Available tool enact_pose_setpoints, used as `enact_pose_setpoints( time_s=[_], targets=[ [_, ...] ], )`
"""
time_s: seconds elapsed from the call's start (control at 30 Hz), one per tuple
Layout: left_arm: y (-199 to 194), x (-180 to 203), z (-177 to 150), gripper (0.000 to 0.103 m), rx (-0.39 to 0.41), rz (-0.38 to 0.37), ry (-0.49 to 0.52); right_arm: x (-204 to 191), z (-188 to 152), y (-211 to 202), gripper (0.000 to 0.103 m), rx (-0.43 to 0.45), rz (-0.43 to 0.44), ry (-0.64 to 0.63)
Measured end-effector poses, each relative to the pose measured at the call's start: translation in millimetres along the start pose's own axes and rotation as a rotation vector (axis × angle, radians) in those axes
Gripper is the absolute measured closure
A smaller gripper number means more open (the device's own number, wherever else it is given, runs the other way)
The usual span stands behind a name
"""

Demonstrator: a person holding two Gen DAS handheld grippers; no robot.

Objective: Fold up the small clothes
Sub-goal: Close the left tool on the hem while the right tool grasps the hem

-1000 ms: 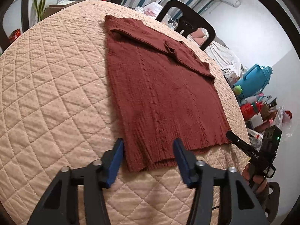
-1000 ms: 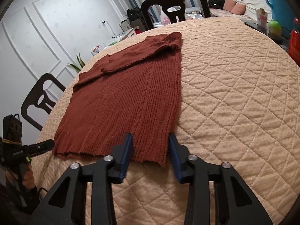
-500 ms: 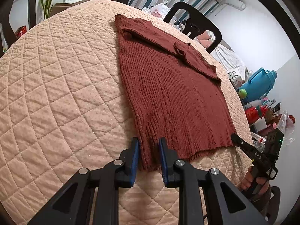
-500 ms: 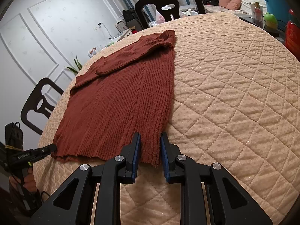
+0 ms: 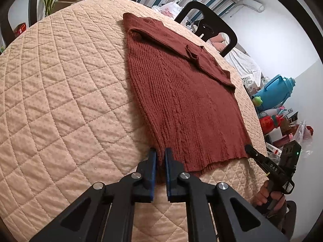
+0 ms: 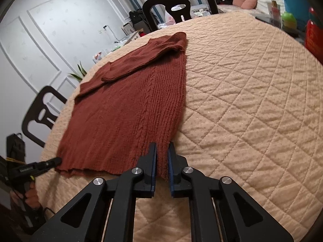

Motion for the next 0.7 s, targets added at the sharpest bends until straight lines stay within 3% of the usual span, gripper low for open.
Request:
enact_pose_setpoints(
  time_s=[0.33, 0.7],
  targets=[
    [-24.9, 0.2, 0.2, 0.095, 0.052, -0.069, 0.002, -3.5, 0.6, -20.6, 0.095, 0.059, 0.06, 0.03],
    [-49.3, -1.5, -9.5, 0.095, 0.058, -0.11, 0.013, -7.9, -7.4, -49.9, 0.095, 0.109, 0.132, 0.064]
  ],
)
Point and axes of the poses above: each gripper's, at about its wrist camera, not at the fingertips, and y roughly the way its jaws point, x to its right, z to its top, the point moved 3 cm from there along y, roughly the way its jaws point, and after that the axes turned 9 degrees about -z, right-handed, at the moved point
